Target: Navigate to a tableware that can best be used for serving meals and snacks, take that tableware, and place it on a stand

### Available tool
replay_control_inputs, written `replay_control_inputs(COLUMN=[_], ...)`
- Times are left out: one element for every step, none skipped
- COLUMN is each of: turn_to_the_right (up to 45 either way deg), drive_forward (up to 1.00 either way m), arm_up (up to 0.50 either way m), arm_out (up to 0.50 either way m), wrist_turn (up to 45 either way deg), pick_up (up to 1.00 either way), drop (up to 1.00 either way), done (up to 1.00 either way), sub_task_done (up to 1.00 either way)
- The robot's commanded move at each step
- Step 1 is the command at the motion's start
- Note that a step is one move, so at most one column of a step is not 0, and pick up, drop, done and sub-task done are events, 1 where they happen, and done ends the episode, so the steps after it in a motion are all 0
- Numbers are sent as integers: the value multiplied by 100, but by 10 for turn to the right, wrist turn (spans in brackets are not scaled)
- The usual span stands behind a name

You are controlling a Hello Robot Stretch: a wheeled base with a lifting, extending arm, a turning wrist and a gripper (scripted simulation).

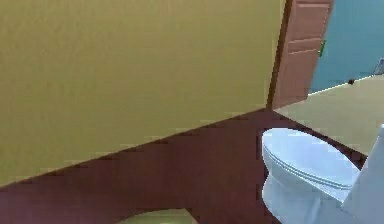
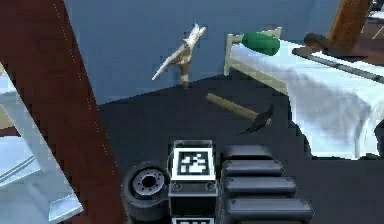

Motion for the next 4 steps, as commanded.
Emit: replay_control_inputs(turn_to_the_right=[0, 30, 0, 210], drive_forward=[20, 0, 100, 0], arm_up=[0, 0, 0, 0], arm_out=[0, 0, 0, 0], wrist_turn=[0, 0, 0, 0], pick_up=[0, 0, 0, 0], drop=[0, 0, 0, 0], done=[0, 0, 0, 0], sub_task_done=[0, 0, 0, 0])
